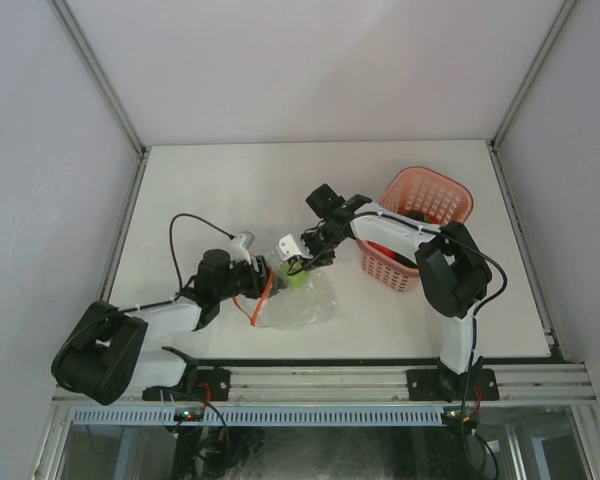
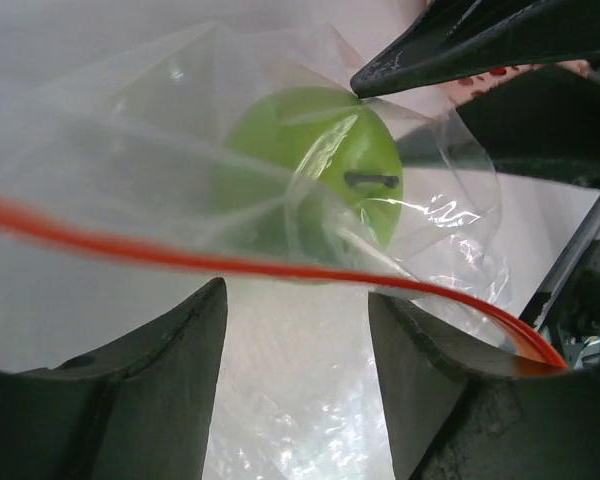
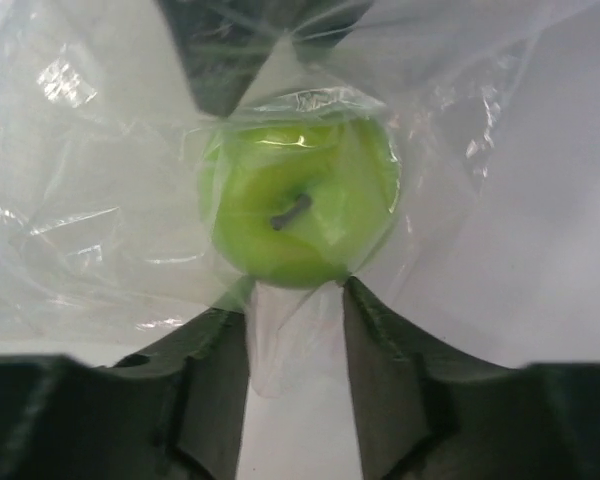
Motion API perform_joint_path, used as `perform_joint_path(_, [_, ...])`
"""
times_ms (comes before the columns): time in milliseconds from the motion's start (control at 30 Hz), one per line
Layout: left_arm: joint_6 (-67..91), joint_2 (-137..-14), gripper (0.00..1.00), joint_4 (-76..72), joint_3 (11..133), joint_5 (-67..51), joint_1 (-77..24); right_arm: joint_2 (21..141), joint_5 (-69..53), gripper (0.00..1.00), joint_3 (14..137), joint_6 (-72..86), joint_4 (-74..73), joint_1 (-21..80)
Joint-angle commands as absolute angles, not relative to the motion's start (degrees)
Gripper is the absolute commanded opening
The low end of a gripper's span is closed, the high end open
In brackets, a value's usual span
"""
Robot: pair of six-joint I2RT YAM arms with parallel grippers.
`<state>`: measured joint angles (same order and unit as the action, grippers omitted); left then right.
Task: Open the zip-top bag and remove the fake food
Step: Pick up the fake fruit from the zipper food storage bag.
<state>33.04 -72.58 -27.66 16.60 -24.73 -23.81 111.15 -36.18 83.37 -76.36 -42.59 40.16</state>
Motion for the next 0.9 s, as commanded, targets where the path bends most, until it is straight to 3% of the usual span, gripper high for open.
perform_joint_path(0, [27.04, -74.15, 0.63, -31.52, 16.06, -19.10, -28.99, 111.60, -39.29, 0.31, 83.40, -77.67, -41.95, 40.94])
perform_joint_path(267, [15.13, -69.03, 0.63, -34.91, 13.28, -11.04, -36.60, 112.71, -41.99, 0.07, 84.39, -78.49, -44.23, 40.78])
perform_joint_path(433, [9.61, -67.26, 0.69, -36.23, 11.52, -1.66, -40.50, 113.14, -45.72, 0.03, 84.97, -77.93, -45.35, 40.99])
perform_joint_path(600, [10.27, -70.05, 0.75, -38.61, 11.31, 0.11, -40.69, 114.30, -47.37, 0.01, 85.51, -77.11, -45.96, 42.10])
perform_joint_path(633, [10.55, -70.71, 0.94, -39.93, 11.00, 0.31, -40.69, 114.46, -47.44, 0.02, 85.52, -77.01, -45.84, 42.30])
perform_joint_path(667, [10.81, -71.01, 0.99, -41.31, 10.63, 0.86, -40.78, 114.61, -47.58, 0.01, 85.64, -76.65, -45.69, 42.42])
perform_joint_path(867, [10.16, -74.47, 1.00, -46.37, 10.68, -0.12, -40.91, 115.55, -49.72, 0.02, 86.28, -74.34, -45.17, 42.63])
